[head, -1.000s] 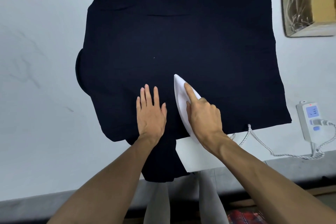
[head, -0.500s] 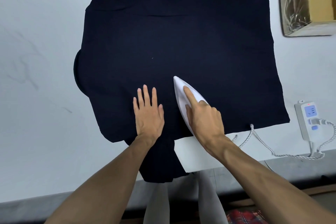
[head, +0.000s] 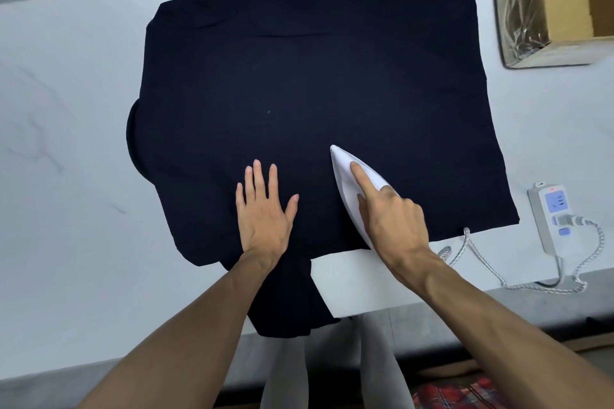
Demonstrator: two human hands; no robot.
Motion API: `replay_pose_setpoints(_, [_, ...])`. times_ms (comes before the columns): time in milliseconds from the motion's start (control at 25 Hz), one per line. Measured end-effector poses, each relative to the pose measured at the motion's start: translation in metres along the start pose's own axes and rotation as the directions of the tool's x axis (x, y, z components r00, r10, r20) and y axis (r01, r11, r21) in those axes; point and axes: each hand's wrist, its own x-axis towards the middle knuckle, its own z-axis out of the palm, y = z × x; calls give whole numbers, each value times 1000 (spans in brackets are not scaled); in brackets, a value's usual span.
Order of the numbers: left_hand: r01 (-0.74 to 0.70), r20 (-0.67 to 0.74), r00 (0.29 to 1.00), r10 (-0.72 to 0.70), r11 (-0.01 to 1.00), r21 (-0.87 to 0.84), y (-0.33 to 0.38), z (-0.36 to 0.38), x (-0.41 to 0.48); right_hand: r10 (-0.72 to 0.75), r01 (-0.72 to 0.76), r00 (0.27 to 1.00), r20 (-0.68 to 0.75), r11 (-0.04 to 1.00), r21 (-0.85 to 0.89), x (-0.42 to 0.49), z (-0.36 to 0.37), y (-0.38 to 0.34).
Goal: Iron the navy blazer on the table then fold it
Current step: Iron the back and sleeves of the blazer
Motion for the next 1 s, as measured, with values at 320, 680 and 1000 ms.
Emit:
replay_pose_setpoints(320, [-5, -2, 1000, 5, 1000, 28, 2, 0, 0, 234, -217, 972, -21, 927, 305, 7, -18, 52])
replay_pose_setpoints(680, [-108, -62, 993, 99, 981, -161, 59, -18, -5, 29, -32, 999, 19, 986, 161, -4, -8, 14])
replay_pose_setpoints(1000, [-134, -21, 991, 133, 991, -20, 91, 2, -5, 178, -174, 984, -4, 967, 188, 8, -15, 84])
